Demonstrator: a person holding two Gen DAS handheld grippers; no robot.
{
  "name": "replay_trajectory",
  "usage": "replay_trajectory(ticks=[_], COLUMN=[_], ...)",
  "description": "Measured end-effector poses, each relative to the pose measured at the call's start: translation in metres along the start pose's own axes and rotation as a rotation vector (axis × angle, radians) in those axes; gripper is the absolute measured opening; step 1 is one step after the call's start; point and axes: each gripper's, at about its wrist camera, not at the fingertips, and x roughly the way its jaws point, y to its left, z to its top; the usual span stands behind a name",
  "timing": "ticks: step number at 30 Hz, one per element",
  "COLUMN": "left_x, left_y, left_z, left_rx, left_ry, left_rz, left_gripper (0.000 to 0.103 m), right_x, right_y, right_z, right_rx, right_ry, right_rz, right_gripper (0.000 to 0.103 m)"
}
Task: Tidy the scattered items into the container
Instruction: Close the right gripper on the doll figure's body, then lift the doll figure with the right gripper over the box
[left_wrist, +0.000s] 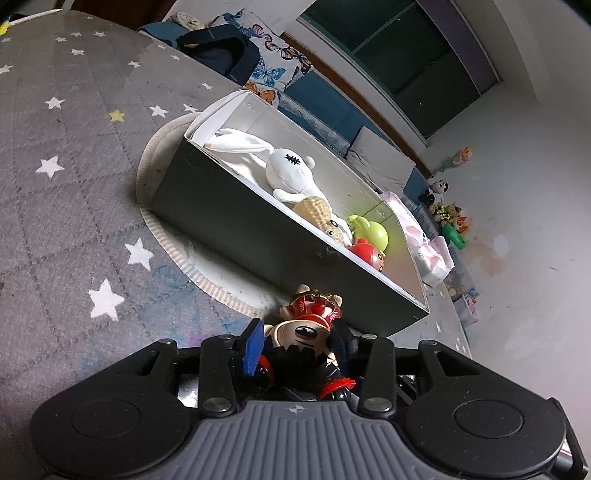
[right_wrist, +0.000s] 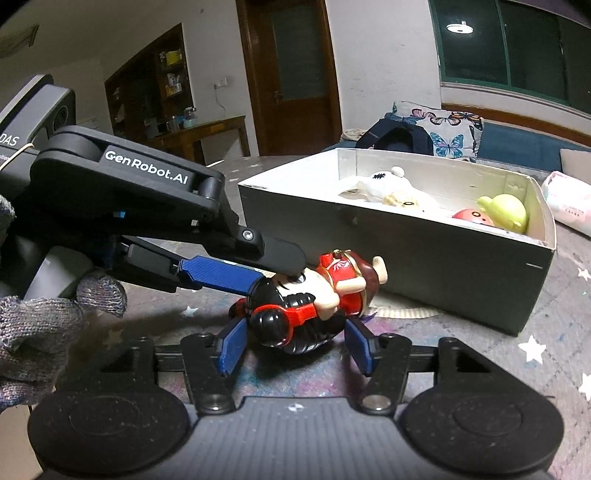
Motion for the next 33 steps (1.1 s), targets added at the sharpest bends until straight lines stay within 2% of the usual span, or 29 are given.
replay_trajectory(ticks=[11,21,27,33], left_x=[-0.004,-0.012,-0.027,-0.044], left_y=[-0.008,-0.016,-0.027,-0.047], left_z=[-0.005,-0.011,-0.017,-0.014], left_rx=[0.037,0.051,0.073,0.112], left_ry=[-0.011,-0.016,-0.049,-0.112], left_rz=[0.030,0.051,0.044,0.021], left_gripper=[0.043,0.045,0.045,0.045], right_x=[0.004,-0.008,-0.024,-0.044], right_y=[0.007,0.014,0.020,0.025], right_z=[0.002,-0.001,0.002,0.018], right_rx=[-0.051,-0.071,-0.095,-0.128], right_ry=[0.006,-0.001,-0.020,-0.070], right_rz=[-0.012,-0.016,-0.020,-0.036], right_gripper=[0.059,0.058,0.058,0.058])
